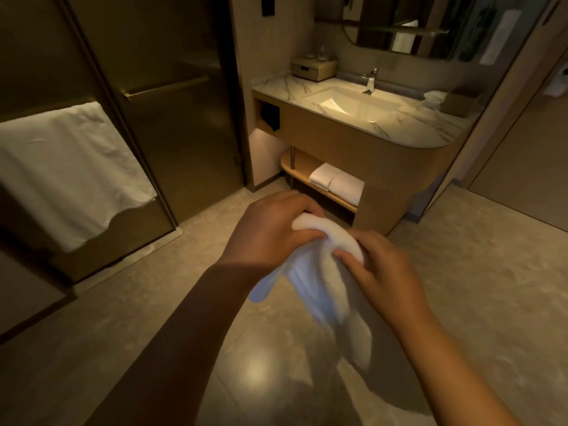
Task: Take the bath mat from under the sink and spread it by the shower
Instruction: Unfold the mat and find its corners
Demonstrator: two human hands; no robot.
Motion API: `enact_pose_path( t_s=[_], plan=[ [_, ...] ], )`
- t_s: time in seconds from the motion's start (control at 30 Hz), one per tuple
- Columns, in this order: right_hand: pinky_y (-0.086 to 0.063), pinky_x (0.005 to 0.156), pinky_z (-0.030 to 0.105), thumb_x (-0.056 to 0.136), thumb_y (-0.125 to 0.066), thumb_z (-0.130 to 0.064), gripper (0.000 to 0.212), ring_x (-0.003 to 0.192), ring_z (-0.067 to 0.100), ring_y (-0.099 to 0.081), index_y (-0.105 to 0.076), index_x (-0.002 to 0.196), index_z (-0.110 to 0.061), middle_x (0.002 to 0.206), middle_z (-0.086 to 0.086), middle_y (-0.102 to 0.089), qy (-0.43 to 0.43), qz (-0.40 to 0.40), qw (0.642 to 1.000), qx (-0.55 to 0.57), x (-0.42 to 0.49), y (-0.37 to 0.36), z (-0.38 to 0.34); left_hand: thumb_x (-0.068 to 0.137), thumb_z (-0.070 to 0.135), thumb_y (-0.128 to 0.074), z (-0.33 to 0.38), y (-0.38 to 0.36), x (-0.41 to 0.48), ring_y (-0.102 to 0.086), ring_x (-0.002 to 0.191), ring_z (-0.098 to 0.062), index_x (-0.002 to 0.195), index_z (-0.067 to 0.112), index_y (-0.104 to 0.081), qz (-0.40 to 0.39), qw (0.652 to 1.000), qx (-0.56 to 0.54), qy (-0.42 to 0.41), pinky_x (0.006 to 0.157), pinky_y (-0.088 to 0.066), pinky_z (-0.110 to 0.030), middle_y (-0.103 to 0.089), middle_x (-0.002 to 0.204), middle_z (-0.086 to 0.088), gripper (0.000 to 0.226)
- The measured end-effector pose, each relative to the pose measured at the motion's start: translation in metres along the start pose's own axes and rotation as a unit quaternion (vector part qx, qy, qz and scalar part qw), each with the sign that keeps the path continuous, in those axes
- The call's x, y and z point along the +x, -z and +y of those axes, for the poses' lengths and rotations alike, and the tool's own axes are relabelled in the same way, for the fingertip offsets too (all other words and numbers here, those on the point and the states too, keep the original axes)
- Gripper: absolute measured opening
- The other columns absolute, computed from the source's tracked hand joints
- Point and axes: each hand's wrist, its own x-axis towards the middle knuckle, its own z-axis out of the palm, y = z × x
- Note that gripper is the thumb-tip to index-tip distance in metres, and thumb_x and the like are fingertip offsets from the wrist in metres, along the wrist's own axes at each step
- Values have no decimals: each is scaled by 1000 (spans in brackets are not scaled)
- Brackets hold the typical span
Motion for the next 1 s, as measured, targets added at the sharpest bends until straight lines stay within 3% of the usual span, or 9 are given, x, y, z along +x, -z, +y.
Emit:
enact_pose_path(
  t_s=[0.17, 0.3, 0.47, 0.57, 0.7, 0.83, 0.93, 1.0],
  plan=[
    [-42, 72, 10, 91, -58, -32, 20, 90, -6, -55, -61, 110, -30, 94, -23, -58, -4, 51, 998, 35, 3, -7, -6, 77, 32, -70, -9, 10, -3, -53, 96, 8, 106, 43, -55, 26, 997, -67, 38, 76, -41, -7, -57, 99, 28, 35],
    [-44, 68, 9, 88, -56, -43, 22, 92, -7, -57, -58, 109, -37, 97, -28, -60, -41, 52, 995, 71, 9, -9, -10, 77, 26, -70, -22, 12, -11, -55, 96, 10, 101, 49, -53, 41, 984, -133, 111, 78, -45, -8, -58, 99, 38, 37],
    [-44, 75, 7, 88, -59, -43, 28, 100, -8, -54, -56, 115, -37, 108, -26, -58, -19, 56, 995, 85, 23, -14, -25, 76, 34, -63, -15, 13, 0, -54, 92, 12, 94, 52, -55, 45, 985, -132, 104, 73, -42, -4, -58, 91, 37, 27],
    [-42, 73, 7, 91, -58, -33, 17, 94, -5, -56, -60, 108, -34, 99, -22, -61, -11, 73, 994, 86, 33, -20, -30, 75, 43, -62, -15, 14, 2, -53, 93, 12, 99, 51, -53, 37, 988, -115, 98, 73, -43, -7, -57, 91, 38, 28],
    [-46, 72, 15, 93, -54, -33, 15, 91, 0, -58, -62, 105, -28, 96, -18, -61, -33, 99, 988, 110, 41, -30, -28, 76, 48, -64, -24, 14, -3, -53, 94, 9, 101, 55, -52, 40, 988, -106, 108, 74, -46, -11, -56, 99, 37, 28],
    [-53, 72, 29, 93, -54, -34, 14, 91, 1, -57, -56, 106, -35, 99, -22, -58, -42, 110, 987, 112, 50, -27, -27, 78, 41, -66, -36, 11, -11, -56, 82, 5, 96, 39, -61, 51, 984, -103, 139, 64, -40, -7, -62, 86, 25, 19],
    [-47, 76, 12, 89, -58, -38, 23, 99, -6, -54, -50, 107, -48, 105, -34, -55, -2, 75, 991, 111, 58, -22, -36, 80, 38, -63, -35, 10, -4, -55, 82, 4, 97, 33, -63, 48, 986, -90, 132, 64, -37, -6, -64, 85, 18, 18],
    [-42, 75, 5, 88, -60, -34, 23, 97, -9, -54, -51, 103, -49, 101, -39, -54, 6, 78, 991, 109, 64, -21, -38, 80, 39, -61, -33, 10, 3, -54, 85, 1, 102, 29, -64, 35, 990, -67, 116, 66, -37, -7, -64, 90, 15, 24]
  ],
)
